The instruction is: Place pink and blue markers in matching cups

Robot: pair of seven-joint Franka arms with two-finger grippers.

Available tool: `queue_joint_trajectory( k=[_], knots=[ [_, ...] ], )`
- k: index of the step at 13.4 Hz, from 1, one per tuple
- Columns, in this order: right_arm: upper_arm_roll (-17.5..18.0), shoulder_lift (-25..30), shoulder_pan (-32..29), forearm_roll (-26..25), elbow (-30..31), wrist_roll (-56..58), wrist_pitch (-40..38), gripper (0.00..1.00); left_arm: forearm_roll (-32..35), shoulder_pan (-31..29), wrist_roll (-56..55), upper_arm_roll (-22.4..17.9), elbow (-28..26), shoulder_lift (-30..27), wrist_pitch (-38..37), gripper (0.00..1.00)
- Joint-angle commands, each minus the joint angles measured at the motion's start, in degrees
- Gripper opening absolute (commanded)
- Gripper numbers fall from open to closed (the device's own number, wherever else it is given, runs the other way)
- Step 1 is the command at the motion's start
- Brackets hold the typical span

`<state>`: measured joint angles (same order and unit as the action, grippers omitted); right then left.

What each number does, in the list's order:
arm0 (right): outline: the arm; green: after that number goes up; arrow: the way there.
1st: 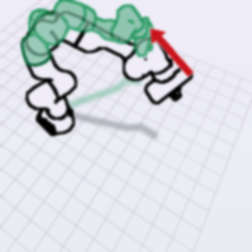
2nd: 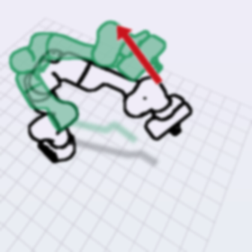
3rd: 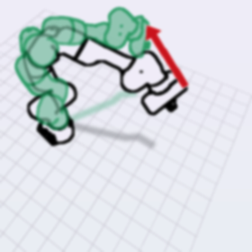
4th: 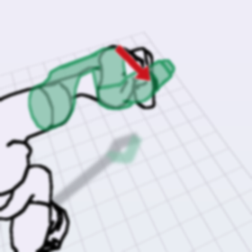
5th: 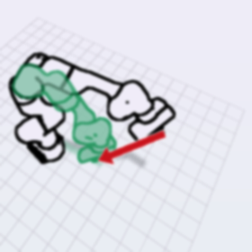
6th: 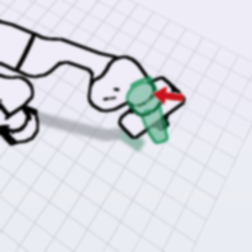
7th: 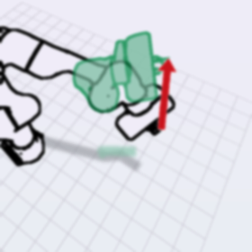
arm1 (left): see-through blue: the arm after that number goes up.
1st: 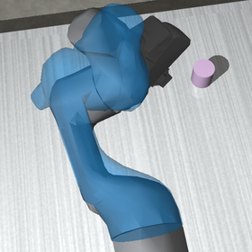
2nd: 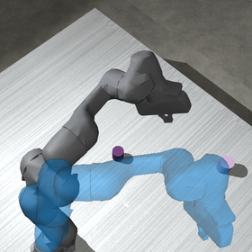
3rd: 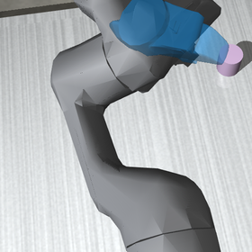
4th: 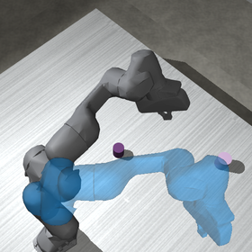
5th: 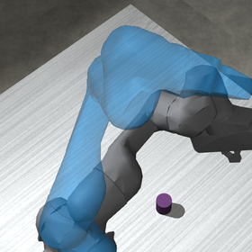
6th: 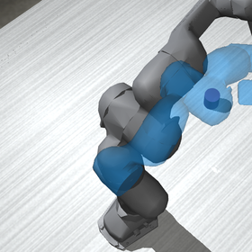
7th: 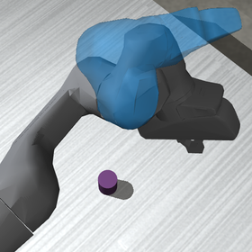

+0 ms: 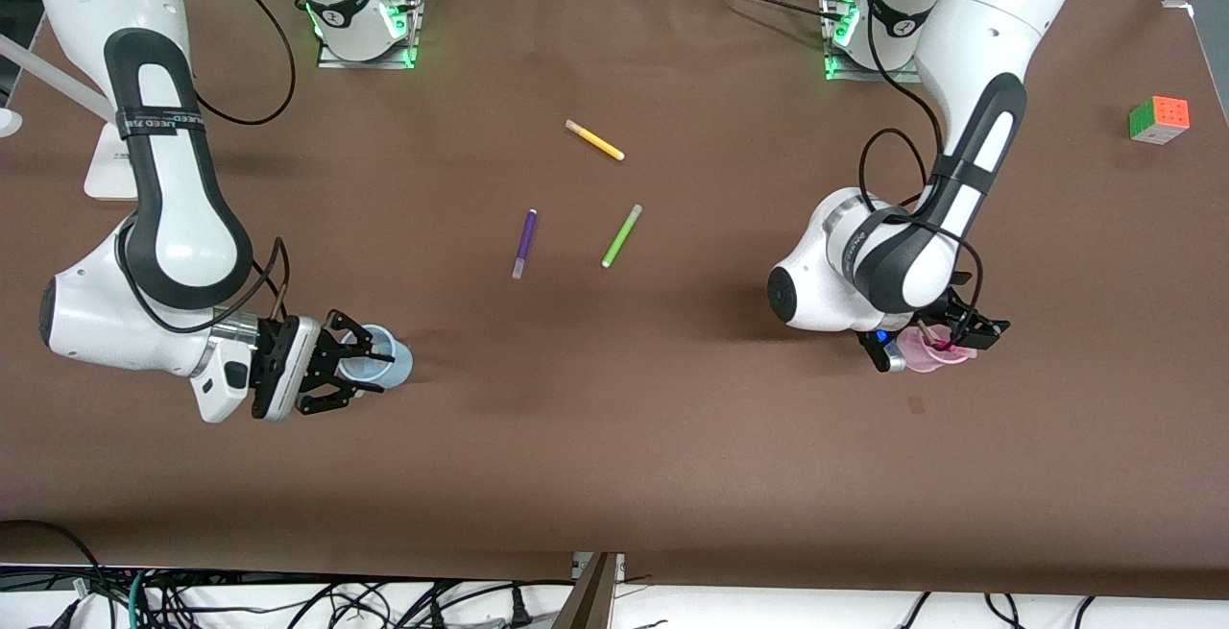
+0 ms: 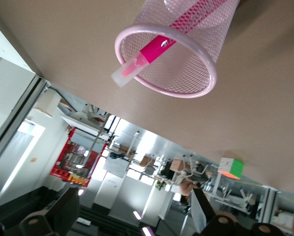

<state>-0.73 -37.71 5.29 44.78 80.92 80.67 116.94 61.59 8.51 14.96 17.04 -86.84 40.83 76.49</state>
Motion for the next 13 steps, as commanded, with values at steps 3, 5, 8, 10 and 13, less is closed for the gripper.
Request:
queue_joint_trajectory(
  k=[3,5,8,10,13],
  knots=[
    [0.6,4.7,-0.2,-8.8,-0.2,-25.2,-0.5,1.00,-26.7,-3.3,-11.5,-0.4,8.0,-5.4,-1.3,1.00],
    [0.6,6.5,-0.1,-15.3,-0.5,-39.2,-3.5,1.00,-38.7,-6.6,-20.1,-0.4,8.0,-8.0,0.0,1.00],
    [0.8,7.7,0.1,-30.0,-3.2,-58.0,-12.7,1.00,-47.8,-10.5,-22.4,0.1,7.1,-13.1,5.8,1.00],
    [1.1,9.0,1.6,-37.9,-6.3,-70.0,-18.8,1.00,-48.5,-10.9,-22.4,0.1,5.3,-18.5,10.2,1.00],
    [1.2,15.4,2.4,-42.5,-3.2,-84.5,-24.7,1.00,-51.0,-11.4,-21.7,0.1,4.8,-25.2,10.4,1.00]
  ],
)
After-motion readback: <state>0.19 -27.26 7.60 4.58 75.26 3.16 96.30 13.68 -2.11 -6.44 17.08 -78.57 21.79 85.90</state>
